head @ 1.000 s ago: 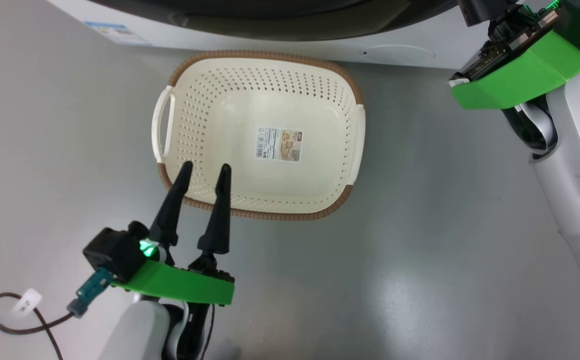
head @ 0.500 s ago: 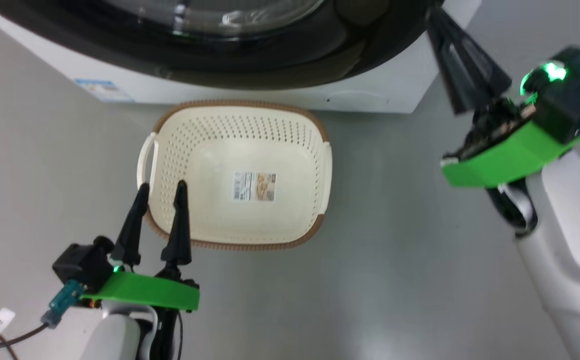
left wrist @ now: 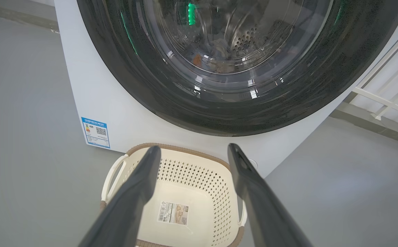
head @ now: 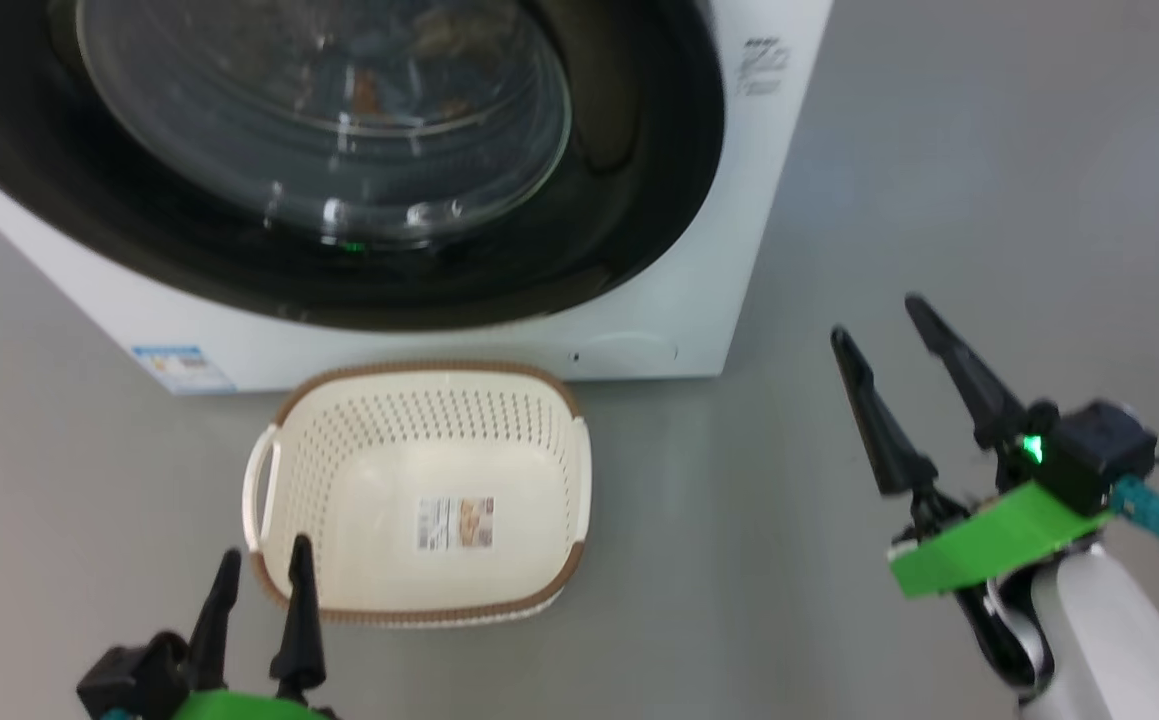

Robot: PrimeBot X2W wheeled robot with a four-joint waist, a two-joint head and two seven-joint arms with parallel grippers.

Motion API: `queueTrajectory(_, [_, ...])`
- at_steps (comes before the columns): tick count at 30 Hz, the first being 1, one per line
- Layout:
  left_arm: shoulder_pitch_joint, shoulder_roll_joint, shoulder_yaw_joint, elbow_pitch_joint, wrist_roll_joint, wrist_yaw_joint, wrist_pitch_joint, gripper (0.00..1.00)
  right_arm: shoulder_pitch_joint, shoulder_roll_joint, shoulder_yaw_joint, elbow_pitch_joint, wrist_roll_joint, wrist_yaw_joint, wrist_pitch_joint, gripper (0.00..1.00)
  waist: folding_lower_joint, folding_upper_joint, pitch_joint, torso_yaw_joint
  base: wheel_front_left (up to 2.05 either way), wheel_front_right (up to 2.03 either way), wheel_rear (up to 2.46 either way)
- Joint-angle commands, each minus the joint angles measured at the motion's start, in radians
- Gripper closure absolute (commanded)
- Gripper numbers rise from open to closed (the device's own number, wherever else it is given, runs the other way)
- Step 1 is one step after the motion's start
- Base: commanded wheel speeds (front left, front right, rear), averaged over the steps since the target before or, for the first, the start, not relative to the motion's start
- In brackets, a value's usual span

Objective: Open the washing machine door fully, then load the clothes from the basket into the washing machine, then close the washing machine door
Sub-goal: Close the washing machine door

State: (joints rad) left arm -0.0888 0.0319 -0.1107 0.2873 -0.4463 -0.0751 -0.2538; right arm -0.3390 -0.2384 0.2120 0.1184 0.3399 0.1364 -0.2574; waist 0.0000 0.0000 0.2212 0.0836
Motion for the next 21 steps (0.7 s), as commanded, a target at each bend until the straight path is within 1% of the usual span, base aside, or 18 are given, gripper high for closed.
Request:
queueTrajectory(1, [0.032, 0.018, 0.052, -0.019, 0.027, -0.003, -0.008, 0.00, 0.063, 0.005, 0.003, -0.024, -0.027, -0.006, -0.004, 0.00, 0.0000, 0.0000, -0.153, -0.086, 0.00, 0.00, 0.00])
queueTrajectory(4, [0.072, 0.018, 0.073, -0.021, 0.040, -0.001, -0.008, 0.00, 0.134, 0.005, -0.023, -0.021, -0.037, -0.006, -0.004, 0.00, 0.0000, 0.0000, -0.198, -0.093, 0.00, 0.00, 0.00])
queueTrajectory(8, [0.108, 0.018, 0.089, -0.026, 0.047, -0.004, -0.008, 0.00, 0.213, 0.008, -0.064, -0.023, -0.045, -0.006, -0.004, 0.00, 0.0000, 0.0000, -0.230, -0.092, 0.00, 0.00, 0.00])
queueTrajectory(14, [0.144, 0.018, 0.106, -0.031, 0.067, -0.013, -0.008, 0.00, 0.316, 0.038, -0.134, -0.028, -0.057, -0.006, -0.004, 0.00, 0.0000, 0.0000, -0.258, -0.079, 0.00, 0.00, 0.00])
queueTrajectory(21, [0.170, 0.018, 0.117, -0.034, 0.088, -0.019, -0.008, 0.00, 0.364, 0.057, -0.167, -0.017, -0.075, -0.006, -0.004, 0.00, 0.0000, 0.0000, -0.275, -0.075, 0.00, 0.00, 0.00])
